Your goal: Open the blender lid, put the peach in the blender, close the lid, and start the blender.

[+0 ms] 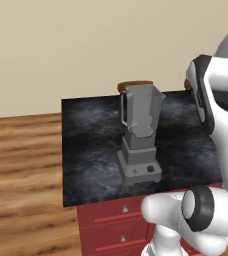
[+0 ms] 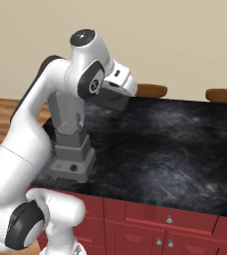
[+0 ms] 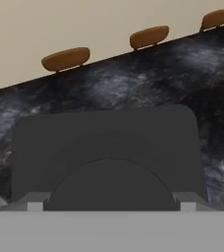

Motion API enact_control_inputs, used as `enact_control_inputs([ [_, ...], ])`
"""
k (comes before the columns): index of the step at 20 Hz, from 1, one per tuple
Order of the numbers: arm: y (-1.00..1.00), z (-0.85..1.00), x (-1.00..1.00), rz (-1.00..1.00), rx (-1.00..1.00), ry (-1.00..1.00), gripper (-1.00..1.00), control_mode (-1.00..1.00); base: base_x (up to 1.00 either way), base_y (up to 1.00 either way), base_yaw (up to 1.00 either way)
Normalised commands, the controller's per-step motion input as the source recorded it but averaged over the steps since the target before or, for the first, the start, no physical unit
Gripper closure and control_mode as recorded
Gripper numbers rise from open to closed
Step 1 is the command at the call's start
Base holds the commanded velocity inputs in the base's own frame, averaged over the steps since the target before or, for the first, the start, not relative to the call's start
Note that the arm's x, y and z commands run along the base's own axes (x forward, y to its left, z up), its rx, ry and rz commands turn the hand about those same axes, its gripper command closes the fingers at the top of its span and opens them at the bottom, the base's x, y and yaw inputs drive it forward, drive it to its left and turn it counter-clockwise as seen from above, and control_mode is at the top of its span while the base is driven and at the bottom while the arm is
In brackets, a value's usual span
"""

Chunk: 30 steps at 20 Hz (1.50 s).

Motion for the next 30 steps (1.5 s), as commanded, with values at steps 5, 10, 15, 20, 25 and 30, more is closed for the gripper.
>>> enact_control_inputs([
  [5,0.78,0.36,-0.01,0.11,-0.05,0.18,1.00,-1.00,0.00,0.00,0.00],
  [10,0.77,0.19,0.00,0.13,-0.03,0.18,1.00,-1.00,0.00,0.00,0.00],
  [15,0.64,0.05,0.00,0.15,0.00,0.12,1.00,-1.00,0.00,0.00,0.00],
  [20,0.52,-0.07,0.03,0.13,0.00,0.03,1.00,-1.00,0.00,0.00,0.00],
  [25,0.45,-0.06,0.25,0.12,0.00,0.07,1.00,-1.00,0.00,0.00,0.00],
  [30,0.27,-0.16,0.47,0.06,0.00,0.08,1.00,-1.00,0.00,0.00,0.00],
])
